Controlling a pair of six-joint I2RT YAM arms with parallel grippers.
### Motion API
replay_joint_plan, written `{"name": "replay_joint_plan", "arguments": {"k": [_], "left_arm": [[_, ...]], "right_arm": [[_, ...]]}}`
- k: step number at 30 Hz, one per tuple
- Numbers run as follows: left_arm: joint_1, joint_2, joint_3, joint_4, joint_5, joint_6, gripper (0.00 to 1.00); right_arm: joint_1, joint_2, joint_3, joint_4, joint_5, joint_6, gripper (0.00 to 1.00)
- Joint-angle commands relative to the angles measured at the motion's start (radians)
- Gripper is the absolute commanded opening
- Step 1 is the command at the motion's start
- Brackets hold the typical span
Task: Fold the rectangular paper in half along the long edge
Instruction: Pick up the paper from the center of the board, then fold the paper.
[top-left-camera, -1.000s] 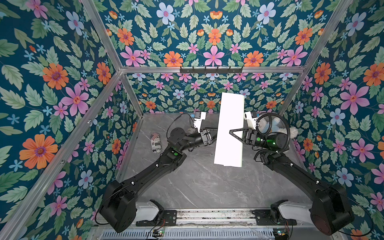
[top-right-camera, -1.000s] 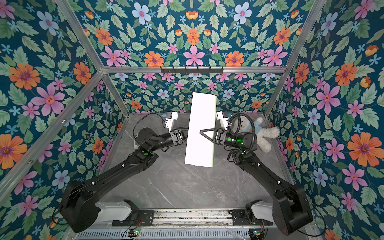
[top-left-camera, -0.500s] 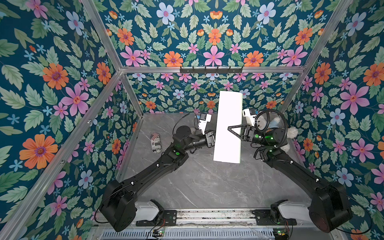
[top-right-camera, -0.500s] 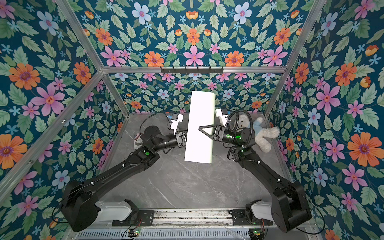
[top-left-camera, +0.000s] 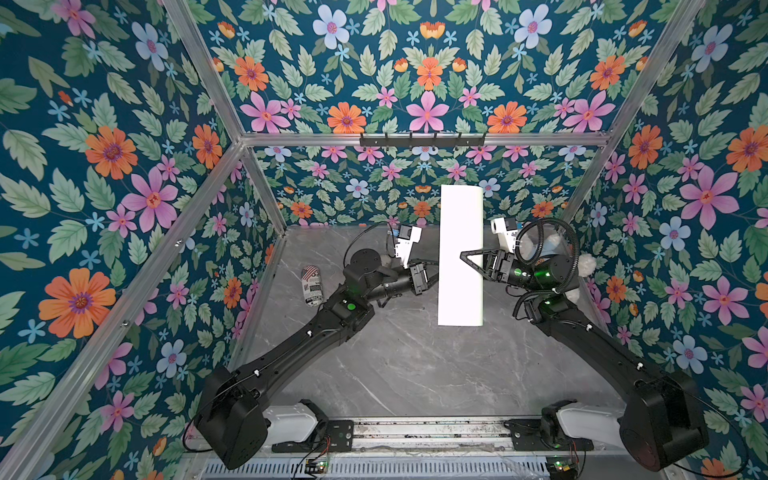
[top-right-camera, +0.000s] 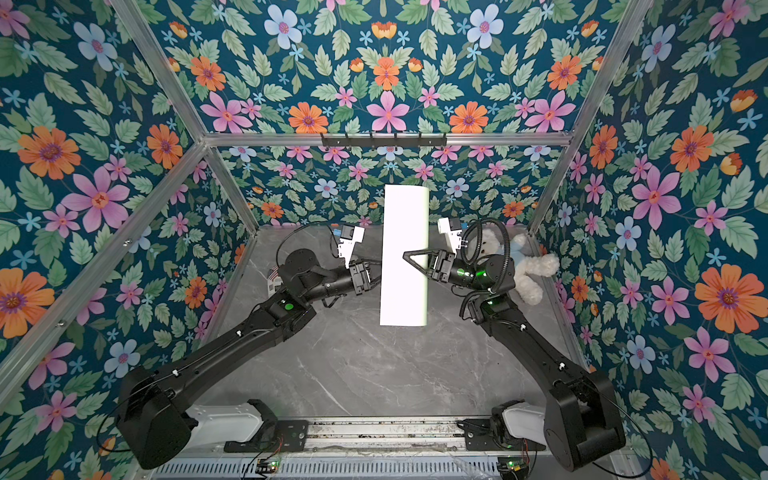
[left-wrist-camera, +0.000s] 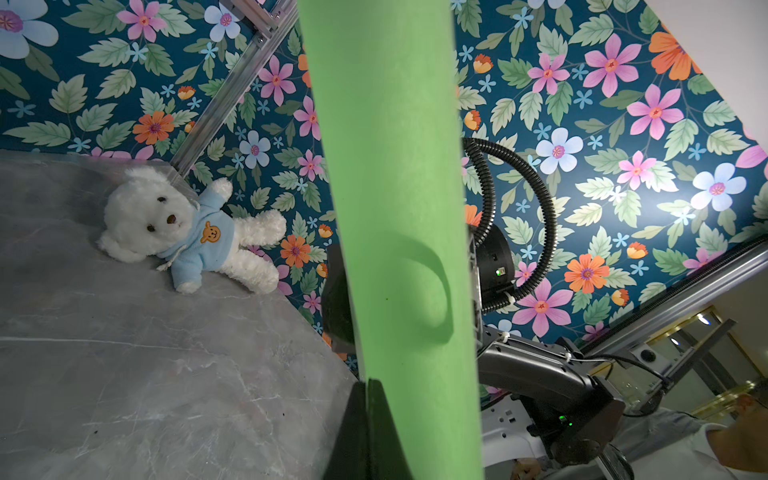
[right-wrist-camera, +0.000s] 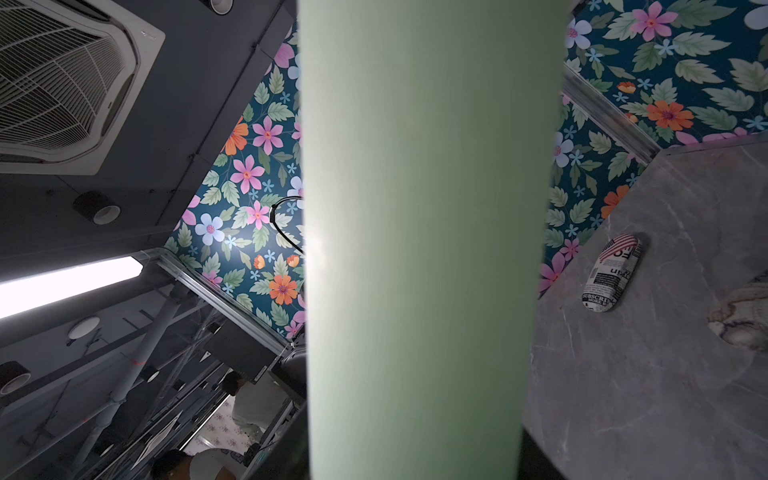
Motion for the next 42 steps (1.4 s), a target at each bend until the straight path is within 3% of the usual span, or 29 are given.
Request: {"name": "replay_joint_plan", "arguments": {"k": [1, 10, 14, 17, 42], "left_arm": [[-0.001, -0.004, 0.008, -0.020, -0.012, 0.032, 0.00], [0.000, 0.003, 0.014, -0.015, -0.018, 0.036, 0.00], [0.000, 0.001, 0.017, -0.026, -0.021, 0.045, 0.00], [-0.001, 0.007, 0.017, -0.027, -0.020, 0.044, 0.00], [-0.001, 0.015, 0.008, -0.007, -0.011, 0.035, 0.00]], "right_arm": [[0.000, -0.007, 0.007, -0.010, 0.000, -0.025, 0.53], [0.000, -0.036, 0.000, -0.048, 0.006, -0.054, 0.48], [0.000, -0.063, 0.005, -0.154, 0.024, -0.120, 0.61], [0.001, -0.064, 0.001, -0.142, 0.027, -0.116, 0.62], [0.009, -0.064, -0.063, 0.043, 0.118, -0.023, 0.51]]}}
